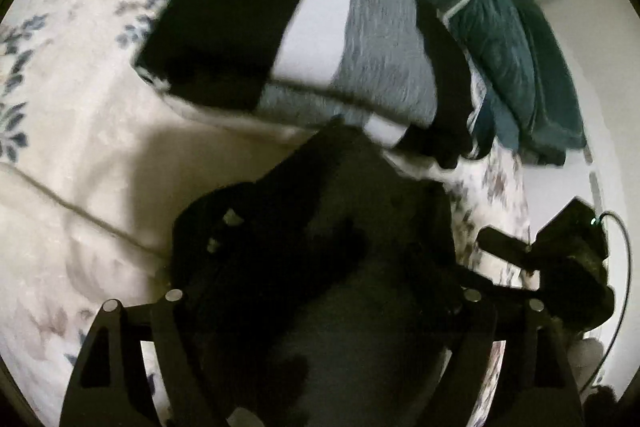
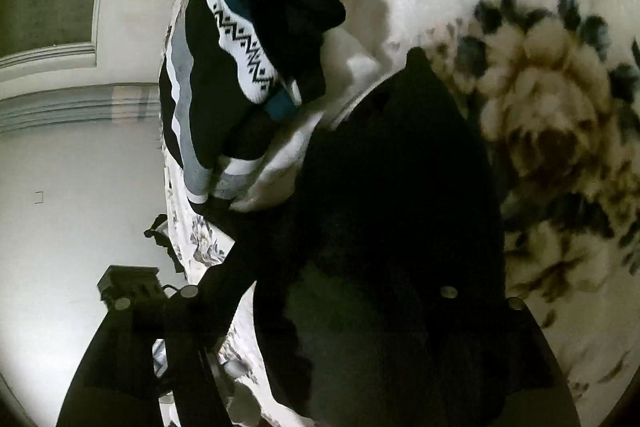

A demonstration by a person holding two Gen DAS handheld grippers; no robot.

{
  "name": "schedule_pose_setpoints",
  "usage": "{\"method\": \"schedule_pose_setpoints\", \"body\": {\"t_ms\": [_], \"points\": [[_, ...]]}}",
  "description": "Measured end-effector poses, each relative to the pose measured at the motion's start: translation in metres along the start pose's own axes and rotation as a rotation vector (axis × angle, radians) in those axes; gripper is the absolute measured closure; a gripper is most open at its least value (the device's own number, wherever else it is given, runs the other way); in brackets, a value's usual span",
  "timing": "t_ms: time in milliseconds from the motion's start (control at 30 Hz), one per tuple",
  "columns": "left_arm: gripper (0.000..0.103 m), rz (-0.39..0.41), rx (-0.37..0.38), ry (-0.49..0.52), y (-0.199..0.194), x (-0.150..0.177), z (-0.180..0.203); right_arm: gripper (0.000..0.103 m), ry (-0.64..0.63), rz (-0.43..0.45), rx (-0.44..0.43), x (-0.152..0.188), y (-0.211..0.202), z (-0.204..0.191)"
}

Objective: Fold small clothes

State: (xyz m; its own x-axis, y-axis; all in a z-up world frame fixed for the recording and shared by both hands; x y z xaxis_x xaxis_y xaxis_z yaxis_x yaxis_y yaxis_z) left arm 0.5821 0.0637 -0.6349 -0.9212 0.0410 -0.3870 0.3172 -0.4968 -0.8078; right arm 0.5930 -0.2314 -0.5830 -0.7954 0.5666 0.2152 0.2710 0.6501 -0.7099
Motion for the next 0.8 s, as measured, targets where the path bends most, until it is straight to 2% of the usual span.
{"method": "schedule_pose_setpoints", "body": {"t_ms": [133,200,233,300,400,467,567,633,667,700,733,800], "points": [[0.022,0.092,-0.06,-0.006,-0.041,0.006,-0.005,0.033,-0.072,0.056,0.016,0.001,-0.03,0.002],[0.022,0.121,-0.094,-0.002,-0.066,0.027,-0.009,0.032,-0.106,0.069,0.055,0.005,-0.046,0.014],[0.022,0.127,-0.117,-0.007,-0.077,0.043,-0.011,0.032,-0.118,0.068,0.07,0.007,-0.053,0.021],[0.022,0.119,-0.14,-0.035,-0.093,0.083,-0.016,0.024,-0.134,0.044,0.102,0.01,-0.065,0.042],[0.022,0.067,-0.148,-0.13,-0.103,0.157,-0.018,0.024,-0.145,-0.022,0.139,0.011,-0.068,0.069],[0.022,0.031,-0.108,-0.22,-0.097,0.201,-0.013,0.024,-0.168,-0.058,0.166,0.006,-0.064,0.083],[0.022,0.038,0.012,-0.379,-0.072,0.238,0.001,0.024,-0.182,-0.127,0.14,-0.009,-0.042,0.091],[0.022,0.069,0.088,-0.46,-0.052,0.243,0.008,0.024,-0.178,-0.171,0.093,-0.023,-0.02,0.088],[0.022,0.11,0.153,-0.505,-0.036,0.239,0.013,0.024,-0.181,-0.178,0.083,-0.029,-0.011,0.086],[0.022,0.133,0.183,-0.531,-0.024,0.234,0.015,0.023,-0.194,-0.193,0.071,-0.038,0.004,0.082],[0.022,0.149,0.197,-0.544,-0.014,0.229,0.016,0.022,-0.204,-0.212,0.051,-0.042,0.015,0.077],[0.021,0.19,0.17,-0.551,0.003,0.211,0.015,0.021,-0.219,-0.238,0.016,-0.047,0.034,0.067]]}}
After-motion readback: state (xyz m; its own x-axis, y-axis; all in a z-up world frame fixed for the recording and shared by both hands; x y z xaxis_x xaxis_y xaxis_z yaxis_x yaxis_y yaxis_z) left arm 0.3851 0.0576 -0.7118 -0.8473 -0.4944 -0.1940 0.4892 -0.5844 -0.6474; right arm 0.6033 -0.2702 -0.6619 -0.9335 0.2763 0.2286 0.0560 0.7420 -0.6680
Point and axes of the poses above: each gripper's, at about its wrist camera, not at the fingertips, and y roughly the way its jaws point, z to its right, x to its underside, the point moved 8 cm from there along y, roughly the way its jaws point, and after that the axes turned 14 degrees about y, right-handed, at the moved point
